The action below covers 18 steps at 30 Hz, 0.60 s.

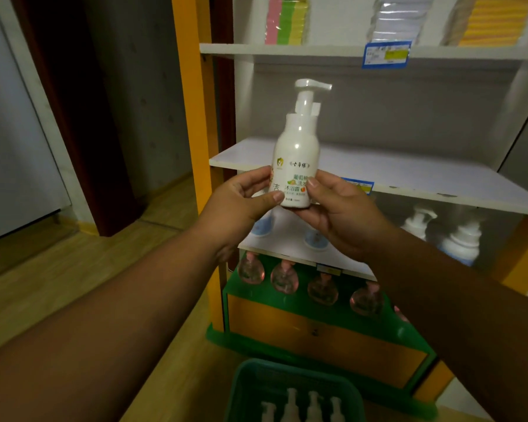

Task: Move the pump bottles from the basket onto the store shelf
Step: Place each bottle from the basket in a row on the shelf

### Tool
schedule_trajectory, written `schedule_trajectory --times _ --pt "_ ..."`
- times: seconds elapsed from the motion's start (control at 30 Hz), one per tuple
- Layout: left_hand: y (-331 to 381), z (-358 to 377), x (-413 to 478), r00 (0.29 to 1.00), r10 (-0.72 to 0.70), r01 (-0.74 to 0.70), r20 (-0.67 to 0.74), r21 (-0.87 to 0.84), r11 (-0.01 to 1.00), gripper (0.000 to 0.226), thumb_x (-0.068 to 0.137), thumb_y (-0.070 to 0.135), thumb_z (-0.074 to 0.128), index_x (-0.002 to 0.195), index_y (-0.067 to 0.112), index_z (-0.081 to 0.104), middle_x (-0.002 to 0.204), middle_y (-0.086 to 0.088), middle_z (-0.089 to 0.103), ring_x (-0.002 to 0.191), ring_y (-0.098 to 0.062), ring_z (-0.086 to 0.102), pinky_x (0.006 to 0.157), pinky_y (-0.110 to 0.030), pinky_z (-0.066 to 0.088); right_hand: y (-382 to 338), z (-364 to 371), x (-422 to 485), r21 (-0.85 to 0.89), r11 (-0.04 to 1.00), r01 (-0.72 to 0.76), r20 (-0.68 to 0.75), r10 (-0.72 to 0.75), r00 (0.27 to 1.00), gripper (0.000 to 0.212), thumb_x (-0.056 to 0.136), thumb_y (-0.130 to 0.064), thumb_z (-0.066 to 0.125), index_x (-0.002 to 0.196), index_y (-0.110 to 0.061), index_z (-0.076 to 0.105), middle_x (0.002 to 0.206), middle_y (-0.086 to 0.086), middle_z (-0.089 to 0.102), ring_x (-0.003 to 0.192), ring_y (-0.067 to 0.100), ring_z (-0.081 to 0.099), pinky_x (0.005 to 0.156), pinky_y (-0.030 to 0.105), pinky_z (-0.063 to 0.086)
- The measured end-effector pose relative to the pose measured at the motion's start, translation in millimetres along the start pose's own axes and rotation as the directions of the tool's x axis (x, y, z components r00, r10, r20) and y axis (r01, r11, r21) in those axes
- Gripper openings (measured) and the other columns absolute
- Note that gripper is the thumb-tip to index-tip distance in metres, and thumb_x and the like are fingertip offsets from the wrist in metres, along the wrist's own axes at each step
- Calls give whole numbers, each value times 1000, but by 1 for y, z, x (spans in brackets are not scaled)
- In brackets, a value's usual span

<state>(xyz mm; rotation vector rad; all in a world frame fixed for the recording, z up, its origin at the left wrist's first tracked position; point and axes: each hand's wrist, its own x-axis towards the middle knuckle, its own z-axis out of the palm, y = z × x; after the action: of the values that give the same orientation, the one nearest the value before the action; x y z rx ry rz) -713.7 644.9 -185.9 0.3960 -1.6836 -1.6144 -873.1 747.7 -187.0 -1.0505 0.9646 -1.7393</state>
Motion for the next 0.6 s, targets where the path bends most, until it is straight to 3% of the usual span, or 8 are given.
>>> schedule_trajectory --times 0.23,0.4,0.53,0.6 --pt "6 -13 30 998 -50 49 31 51 998 50 89 -6 64 137 5 55 126 -9 69 115 -22 67 102 -45 51 -7 -9 36 -354 935 10 -58 -32 998 36 100 -20 59 136 -17 59 122 3 73 112 19 71 87 31 59" --pt "11 -23 63 998 -63 59 18 144 988 49 91 -3 64 138 9 56 126 -6 69 115 -22 66 104 -52 48 -15 -11 68 -668 743 33 -77 -113 991 29 99 -32 61 128 -35 63 112 -11 76 101 8 72 76 25 57" --pt "10 -29 92 998 -39 28 49 205 978 46 93 -2 61 138 7 56 126 -5 69 105 -9 70 80 -19 57 -15 -18 95 -700 712 52 -68 -140 988 26 99 -28 61 125 -30 65 97 -23 76 85 -9 70 61 6 50" --pt "11 -31 110 997 -29 8 66 297 955 45 94 0 61 138 8 57 127 -4 68 108 -9 68 81 -17 56 -13 -24 111 -682 731 36 -89 -132 987 29 100 -22 60 129 -20 65 100 -17 77 85 -8 71 62 5 49"
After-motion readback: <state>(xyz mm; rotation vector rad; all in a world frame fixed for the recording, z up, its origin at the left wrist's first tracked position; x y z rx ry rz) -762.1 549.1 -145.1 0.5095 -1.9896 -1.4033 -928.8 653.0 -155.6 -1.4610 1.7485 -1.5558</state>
